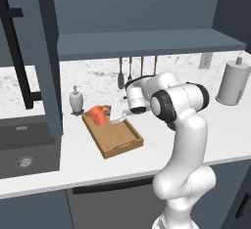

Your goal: Pick the kettle from the counter and place it on the tray. Then pick the mug from the cabinet and place it on the tray. Then close the cabinet doors.

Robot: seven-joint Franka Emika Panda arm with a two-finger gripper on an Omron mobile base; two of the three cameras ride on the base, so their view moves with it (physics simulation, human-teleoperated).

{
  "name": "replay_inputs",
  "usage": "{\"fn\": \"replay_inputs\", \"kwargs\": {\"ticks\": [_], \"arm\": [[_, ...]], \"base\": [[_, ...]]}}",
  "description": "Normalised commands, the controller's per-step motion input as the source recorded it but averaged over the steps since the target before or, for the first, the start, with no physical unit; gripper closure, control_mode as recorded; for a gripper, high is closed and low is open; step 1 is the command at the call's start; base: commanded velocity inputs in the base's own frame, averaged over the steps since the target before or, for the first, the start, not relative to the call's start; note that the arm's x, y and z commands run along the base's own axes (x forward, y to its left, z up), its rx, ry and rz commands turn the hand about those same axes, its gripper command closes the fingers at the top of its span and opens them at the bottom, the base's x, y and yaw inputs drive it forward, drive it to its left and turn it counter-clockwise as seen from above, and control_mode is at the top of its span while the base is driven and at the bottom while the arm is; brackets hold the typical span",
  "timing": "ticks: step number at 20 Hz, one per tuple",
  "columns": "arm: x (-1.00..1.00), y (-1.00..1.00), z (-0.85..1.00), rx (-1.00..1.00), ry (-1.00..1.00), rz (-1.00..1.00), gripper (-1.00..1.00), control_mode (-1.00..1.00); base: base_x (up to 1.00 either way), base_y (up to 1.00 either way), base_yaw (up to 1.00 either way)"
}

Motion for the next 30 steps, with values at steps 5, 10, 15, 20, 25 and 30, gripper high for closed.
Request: {"fn": "replay_inputs", "kwargs": {"ticks": [5, 10, 15, 20, 25, 30], "arm": [[0.39, 0.14, -0.45, -0.01, 0.0, 0.0, 1.0, -1.0], [0.47, 0.0, -0.34, 0.0, -0.03, 0.03, 1.0, -1.0], [0.27, 0.0, -0.32, 0.01, -0.01, 0.1, 1.0, -1.0], [-0.01, -0.02, -0.38, 0.0, -0.01, 0.12, -1.0, -1.0], [-0.15, -0.03, -0.16, 0.0, -0.03, 0.05, -1.0, -1.0], [-0.18, 0.0, 0.01, 0.0, 0.0, -0.01, -1.0, -1.0]], "base": [[0.0, 0.0, 0.0], [0.0, 0.0, 0.0], [0.0, 0.0, 0.0], [0.0, 0.0, 0.0], [0.0, 0.0, 0.0], [0.0, 0.0, 0.0]]}}
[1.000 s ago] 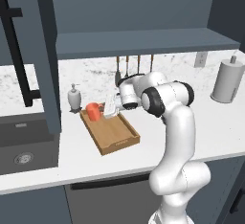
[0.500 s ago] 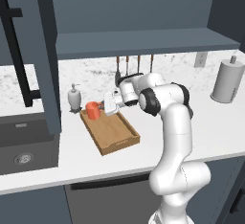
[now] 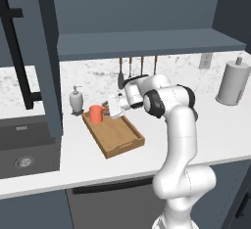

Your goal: Pick the kettle from the counter and place it on the tray. Then pick the mug from the cabinet and place it on the tray. Then close the cabinet doors.

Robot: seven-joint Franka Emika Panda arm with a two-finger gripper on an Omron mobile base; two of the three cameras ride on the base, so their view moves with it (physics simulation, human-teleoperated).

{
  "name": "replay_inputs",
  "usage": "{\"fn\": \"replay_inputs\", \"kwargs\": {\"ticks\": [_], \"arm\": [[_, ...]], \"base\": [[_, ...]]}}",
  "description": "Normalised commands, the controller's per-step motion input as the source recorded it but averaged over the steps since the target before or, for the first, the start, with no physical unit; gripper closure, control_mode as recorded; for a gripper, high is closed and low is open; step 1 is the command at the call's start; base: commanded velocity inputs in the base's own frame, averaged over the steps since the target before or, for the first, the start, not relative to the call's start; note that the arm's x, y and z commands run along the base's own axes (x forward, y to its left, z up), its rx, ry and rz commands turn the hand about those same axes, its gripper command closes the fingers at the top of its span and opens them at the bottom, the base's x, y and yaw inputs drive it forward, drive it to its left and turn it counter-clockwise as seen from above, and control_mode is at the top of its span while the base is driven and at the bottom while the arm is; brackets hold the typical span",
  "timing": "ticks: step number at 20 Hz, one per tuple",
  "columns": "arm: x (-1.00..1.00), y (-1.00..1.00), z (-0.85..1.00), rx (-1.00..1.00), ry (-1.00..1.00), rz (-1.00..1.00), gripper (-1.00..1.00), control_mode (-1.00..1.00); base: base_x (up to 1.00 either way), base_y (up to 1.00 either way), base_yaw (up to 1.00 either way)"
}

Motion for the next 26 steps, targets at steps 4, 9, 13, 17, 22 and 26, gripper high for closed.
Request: {"fn": "replay_inputs", "kwargs": {"ticks": [4, 9, 13, 17, 22, 26], "arm": [[-0.2, 0.0, 0.16, 0.0, 0.0, -0.03, -1.0, -1.0], [-0.28, -0.01, 0.34, 0.0, 0.0, -0.1, -1.0, -1.0], [-0.43, -0.08, 0.55, 0.0, 0.02, -0.14, -1.0, -1.0], [-0.54, -0.05, 0.6, 0.0, 0.06, -0.2, -1.0, -1.0], [-0.52, -0.16, 0.58, -0.04, 0.12, -0.23, -1.0, -1.0], [-0.54, -0.16, 0.48, -0.16, 0.12, -0.26, -1.0, -1.0]], "base": [[0.0, 0.0, 0.0], [0.0, 0.0, 0.0], [0.0, 0.0, 0.0], [0.0, 0.0, 0.0], [0.0, 0.0, 0.0], [0.0, 0.0, 0.0]]}}
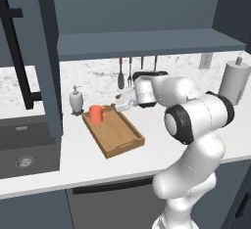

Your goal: Pick the kettle from the counter and place it on the tray. Then pick the mug from the cabinet and place it on the tray. Then close the cabinet doors.

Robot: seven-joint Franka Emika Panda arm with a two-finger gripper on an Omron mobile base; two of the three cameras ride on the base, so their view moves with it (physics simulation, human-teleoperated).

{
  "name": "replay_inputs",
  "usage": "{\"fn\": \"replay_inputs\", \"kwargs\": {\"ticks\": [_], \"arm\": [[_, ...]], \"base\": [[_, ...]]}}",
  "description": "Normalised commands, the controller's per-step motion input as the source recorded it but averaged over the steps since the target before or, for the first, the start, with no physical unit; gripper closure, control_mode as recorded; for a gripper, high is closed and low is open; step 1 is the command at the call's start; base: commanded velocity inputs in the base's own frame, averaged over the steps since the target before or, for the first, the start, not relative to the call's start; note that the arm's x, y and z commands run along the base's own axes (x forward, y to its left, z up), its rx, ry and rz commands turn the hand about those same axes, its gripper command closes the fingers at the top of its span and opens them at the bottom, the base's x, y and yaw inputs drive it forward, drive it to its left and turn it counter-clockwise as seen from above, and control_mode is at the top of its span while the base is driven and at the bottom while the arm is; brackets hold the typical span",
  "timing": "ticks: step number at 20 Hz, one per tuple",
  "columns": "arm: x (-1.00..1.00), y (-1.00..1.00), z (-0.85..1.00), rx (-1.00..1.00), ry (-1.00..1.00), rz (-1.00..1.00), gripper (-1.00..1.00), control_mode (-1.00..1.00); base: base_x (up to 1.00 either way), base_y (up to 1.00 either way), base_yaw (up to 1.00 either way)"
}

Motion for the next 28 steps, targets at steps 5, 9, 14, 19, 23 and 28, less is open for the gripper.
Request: {"fn": "replay_inputs", "kwargs": {"ticks": [5, 9, 14, 19, 23, 28], "arm": [[-0.41, -0.14, 0.6, -0.17, 0.22, -0.29, -1.0, -1.0], [-0.41, -0.09, 0.62, -0.13, 0.29, -0.3, -1.0, -1.0], [-0.57, -0.18, 0.48, -0.08, 0.27, -0.33, -1.0, -1.0], [-0.51, -0.43, 0.16, -0.01, 0.25, -0.45, -1.0, -1.0], [-0.35, -0.53, 0.28, 0.0, 0.28, -0.48, -1.0, -1.0], [-0.2, -0.63, 0.25, -0.05, 0.26, -0.45, -1.0, -1.0]], "base": [[0.0, 0.0, 0.0], [0.0, 0.0, 0.0], [0.0, 0.0, 0.0], [0.0, 0.0, 0.0], [0.0, 0.0, 0.0], [0.0, 0.0, 0.0]]}}
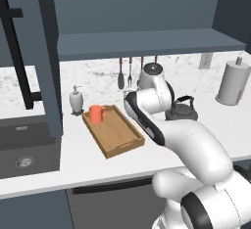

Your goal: Pick the kettle from the counter and place it on the tray. Then pick the mug from the cabinet and place it on the tray. Then close the cabinet doors.

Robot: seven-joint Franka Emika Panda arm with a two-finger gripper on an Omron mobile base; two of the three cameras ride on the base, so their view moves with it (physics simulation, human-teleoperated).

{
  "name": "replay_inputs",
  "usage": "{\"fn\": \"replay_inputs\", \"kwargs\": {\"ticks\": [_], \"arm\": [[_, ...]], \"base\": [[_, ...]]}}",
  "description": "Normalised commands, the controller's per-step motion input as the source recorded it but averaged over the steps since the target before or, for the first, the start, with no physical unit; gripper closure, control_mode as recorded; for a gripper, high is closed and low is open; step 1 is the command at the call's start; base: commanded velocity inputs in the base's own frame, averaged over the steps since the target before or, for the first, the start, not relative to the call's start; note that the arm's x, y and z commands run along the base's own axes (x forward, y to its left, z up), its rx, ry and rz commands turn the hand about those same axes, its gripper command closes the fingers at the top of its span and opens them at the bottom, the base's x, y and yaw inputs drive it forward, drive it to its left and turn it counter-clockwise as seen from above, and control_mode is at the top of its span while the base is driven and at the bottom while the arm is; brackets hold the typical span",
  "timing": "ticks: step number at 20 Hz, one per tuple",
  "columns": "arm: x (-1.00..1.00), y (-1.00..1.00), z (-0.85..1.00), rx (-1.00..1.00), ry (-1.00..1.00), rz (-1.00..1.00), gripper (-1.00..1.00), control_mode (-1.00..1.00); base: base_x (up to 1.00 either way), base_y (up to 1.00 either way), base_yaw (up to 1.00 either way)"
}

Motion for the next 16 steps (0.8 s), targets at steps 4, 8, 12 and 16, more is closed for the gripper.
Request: {"fn": "replay_inputs", "kwargs": {"ticks": [4, 8, 12, 16], "arm": [[-0.17, -0.78, 0.08, -0.04, 0.16, -0.38, -1.0, -1.0], [-0.38, -0.83, -0.11, 0.0, 0.01, -0.29, -1.0, -1.0], [-0.4, -0.58, -0.33, 0.06, -0.11, -0.2, -1.0, -1.0], [-0.02, -0.63, 0.01, 0.13, -0.07, -0.16, -1.0, -1.0]], "base": [[0.0, 0.0, 0.0], [0.0, 0.0, 0.0], [0.0, 0.0, 0.0], [0.0, 0.0, 0.0]]}}
